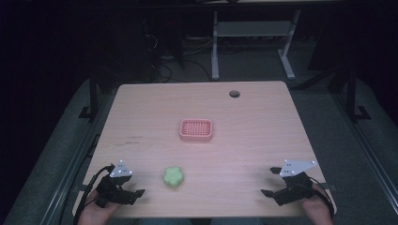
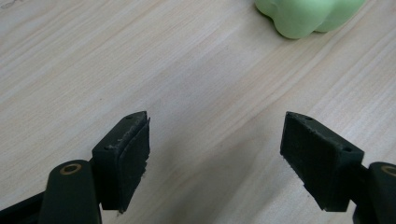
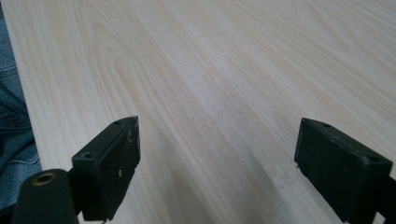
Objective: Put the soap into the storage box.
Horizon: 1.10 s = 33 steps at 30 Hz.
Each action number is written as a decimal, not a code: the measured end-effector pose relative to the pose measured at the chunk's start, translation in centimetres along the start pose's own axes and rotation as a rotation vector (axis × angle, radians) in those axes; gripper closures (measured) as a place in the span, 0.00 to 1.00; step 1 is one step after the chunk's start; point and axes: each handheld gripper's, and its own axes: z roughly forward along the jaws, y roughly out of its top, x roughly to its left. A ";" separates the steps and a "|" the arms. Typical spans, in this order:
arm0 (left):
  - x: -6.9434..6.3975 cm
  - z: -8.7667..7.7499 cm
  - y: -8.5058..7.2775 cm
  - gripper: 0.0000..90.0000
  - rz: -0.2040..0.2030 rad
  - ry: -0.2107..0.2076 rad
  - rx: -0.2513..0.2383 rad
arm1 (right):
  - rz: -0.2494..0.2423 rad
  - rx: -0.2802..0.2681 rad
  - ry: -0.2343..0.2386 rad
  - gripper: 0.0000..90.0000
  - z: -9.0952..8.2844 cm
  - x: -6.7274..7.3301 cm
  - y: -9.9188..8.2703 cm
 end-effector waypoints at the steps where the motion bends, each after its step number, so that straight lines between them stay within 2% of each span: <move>1: 0.0 0.0 0.0 0.27 -0.001 -0.002 -0.002 | 0.000 0.000 0.000 0.15 0.0 0.0 0.0; 17: -1.7 0.6 1.1 0.26 0.031 -0.041 -0.006 | 0.000 -0.007 -0.002 0.15 -0.2 0.0 0.0; 22: -2.1 0.8 1.5 0.26 0.055 -0.039 0.008 | -0.004 -0.008 -0.003 0.15 -0.2 0.0 0.0; 33: -2.6 1.0 1.9 0.26 0.064 -0.043 0.004 | -0.004 -0.008 -0.002 0.15 -0.2 0.1 0.1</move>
